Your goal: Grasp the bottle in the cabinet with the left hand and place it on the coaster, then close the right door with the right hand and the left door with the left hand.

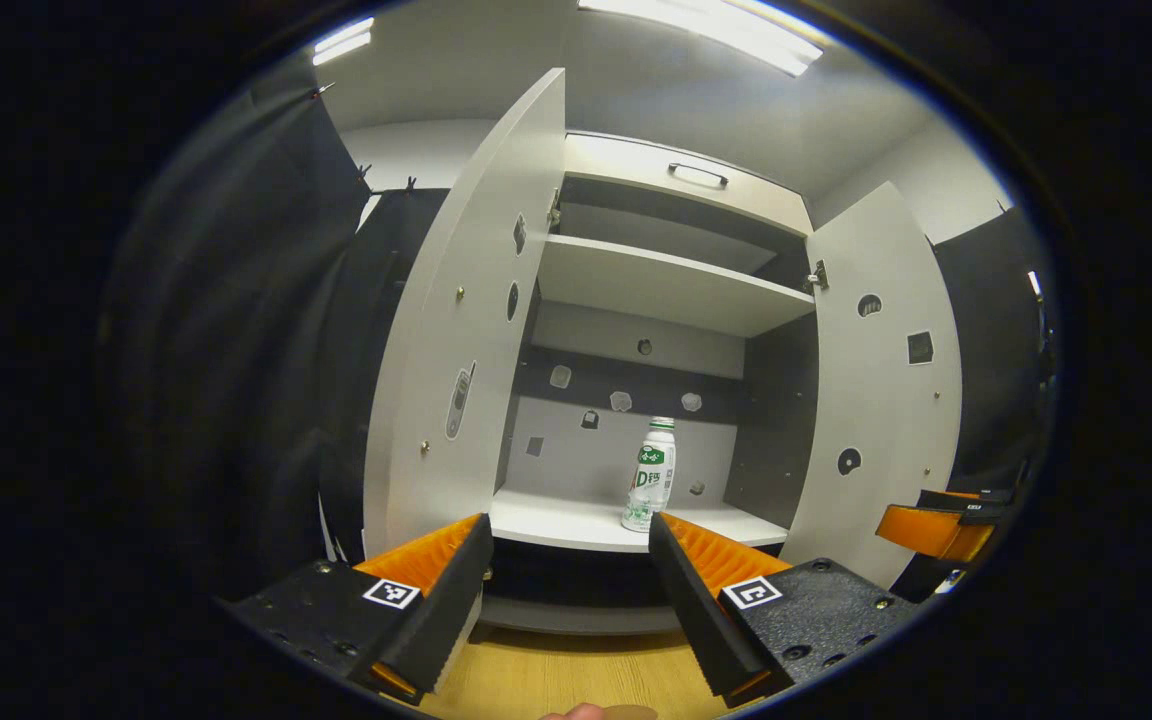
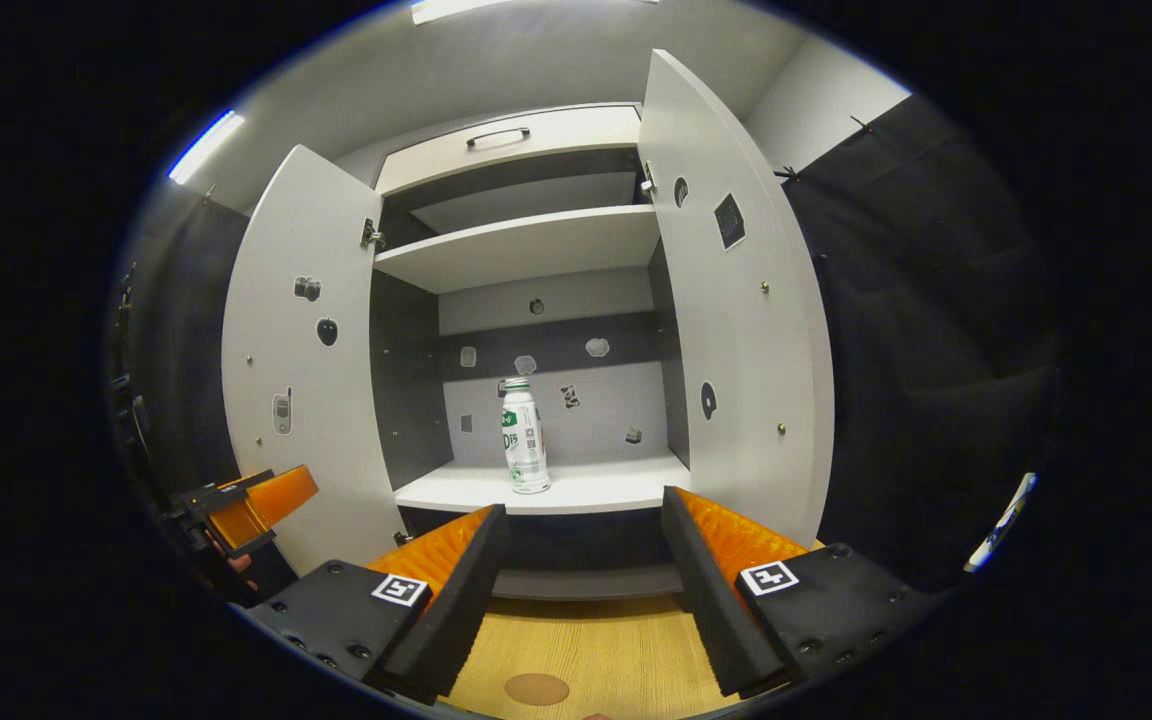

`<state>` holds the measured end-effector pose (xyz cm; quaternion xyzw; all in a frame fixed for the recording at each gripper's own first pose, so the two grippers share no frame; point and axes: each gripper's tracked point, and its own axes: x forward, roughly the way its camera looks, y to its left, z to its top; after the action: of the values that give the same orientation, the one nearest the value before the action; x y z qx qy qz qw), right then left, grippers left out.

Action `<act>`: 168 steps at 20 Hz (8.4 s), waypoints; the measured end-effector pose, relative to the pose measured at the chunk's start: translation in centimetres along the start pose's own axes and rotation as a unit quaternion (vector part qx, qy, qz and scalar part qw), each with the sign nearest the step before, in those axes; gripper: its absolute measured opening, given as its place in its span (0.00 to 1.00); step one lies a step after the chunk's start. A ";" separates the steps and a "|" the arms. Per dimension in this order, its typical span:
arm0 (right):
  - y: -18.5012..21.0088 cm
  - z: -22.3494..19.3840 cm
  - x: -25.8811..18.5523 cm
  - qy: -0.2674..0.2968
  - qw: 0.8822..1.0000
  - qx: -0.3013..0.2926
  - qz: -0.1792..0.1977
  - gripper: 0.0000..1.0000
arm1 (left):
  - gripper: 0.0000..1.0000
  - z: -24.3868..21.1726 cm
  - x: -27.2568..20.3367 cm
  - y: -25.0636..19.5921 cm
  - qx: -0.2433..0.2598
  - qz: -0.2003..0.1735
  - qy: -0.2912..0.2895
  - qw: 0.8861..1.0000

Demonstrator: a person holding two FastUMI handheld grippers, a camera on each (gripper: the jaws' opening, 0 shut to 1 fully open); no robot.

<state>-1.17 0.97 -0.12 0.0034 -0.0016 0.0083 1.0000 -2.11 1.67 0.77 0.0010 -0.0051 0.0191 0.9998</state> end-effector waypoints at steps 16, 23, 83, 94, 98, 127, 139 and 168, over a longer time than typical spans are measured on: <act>-0.4 0.0 -0.2 -0.003 1.000 -0.005 0.003 0.98 | 0.94 -0.6 7.9 -6.8 -0.027 -0.097 0.025 0.995; -3.0 0.3 -1.5 -0.005 0.999 -0.005 -0.033 0.98 | 0.95 -2.6 18.5 -10.3 -0.032 -0.123 0.045 0.991; -1.0 1.4 -1.4 -0.017 1.000 -0.005 -0.005 0.98 | 0.66 -11.6 7.6 -5.2 0.064 -0.080 0.026 0.994; -0.3 0.9 -1.1 -0.017 0.999 -0.026 -0.013 0.98 | 0.66 -28.9 0.9 -9.9 0.045 -0.136 0.112 0.983; -0.1 0.1 -0.4 -0.006 0.999 -0.029 -0.016 0.98 | 0.66 -33.4 -1.6 -10.6 0.068 -0.132 0.116 0.982; -0.2 -1.2 1.5 0.017 0.999 -0.027 -0.016 0.92 | 0.94 -34.8 -3.3 -9.8 0.070 -0.147 0.092 0.982; 0.7 -0.4 1.5 -0.008 1.000 -0.016 0.013 0.98 | 0.94 -19.8 -1.4 -8.0 0.032 -0.103 0.038 0.993; -11.2 6.4 -5.9 -0.057 0.997 -0.008 -0.055 0.92 | 0.95 -7.1 2.5 -3.9 0.004 -0.005 0.035 0.999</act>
<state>-6.90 -10.37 6.23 -0.0035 -0.0587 -0.0465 0.9972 0.58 -2.13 -6.32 0.0047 0.0296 0.0143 0.9994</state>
